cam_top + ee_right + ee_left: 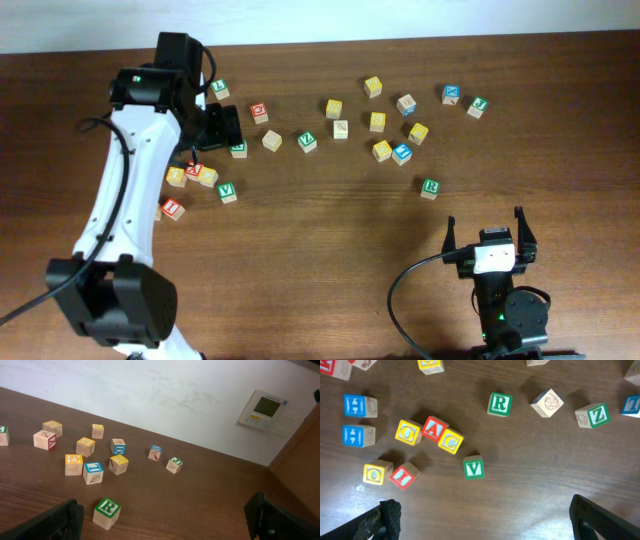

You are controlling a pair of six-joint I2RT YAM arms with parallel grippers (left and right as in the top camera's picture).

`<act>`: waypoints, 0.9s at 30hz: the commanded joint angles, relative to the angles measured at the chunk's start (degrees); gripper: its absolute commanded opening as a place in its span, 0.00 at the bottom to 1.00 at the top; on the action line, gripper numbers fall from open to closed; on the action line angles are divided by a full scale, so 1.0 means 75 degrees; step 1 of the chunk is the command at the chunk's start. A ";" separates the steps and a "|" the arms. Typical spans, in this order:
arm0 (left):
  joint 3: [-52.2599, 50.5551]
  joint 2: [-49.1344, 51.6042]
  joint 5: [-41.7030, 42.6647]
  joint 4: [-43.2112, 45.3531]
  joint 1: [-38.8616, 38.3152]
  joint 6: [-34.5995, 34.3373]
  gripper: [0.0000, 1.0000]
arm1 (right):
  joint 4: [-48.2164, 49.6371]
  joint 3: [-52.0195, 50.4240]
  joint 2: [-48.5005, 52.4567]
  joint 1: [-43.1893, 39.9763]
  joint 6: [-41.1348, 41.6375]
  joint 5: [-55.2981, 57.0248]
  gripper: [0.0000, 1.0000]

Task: Spell out RSS
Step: 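Lower the left gripper and grasp the green R block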

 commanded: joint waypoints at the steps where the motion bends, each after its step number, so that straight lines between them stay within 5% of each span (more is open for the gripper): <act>1: -0.0003 0.0455 -0.0093 0.0326 -0.0003 0.0087 0.99 | -0.0050 -0.0050 -0.0050 -0.0064 0.0026 0.0146 0.98; 21: -0.0003 0.2990 0.0117 0.2031 -0.0201 -0.0160 0.95 | -0.0050 -0.0050 -0.0050 -0.0061 0.0023 0.0146 0.98; 27: -0.0003 0.3445 0.0009 0.2241 -0.0219 0.0612 0.94 | -0.0052 -0.0050 -0.0050 -0.0061 0.0023 0.0146 0.98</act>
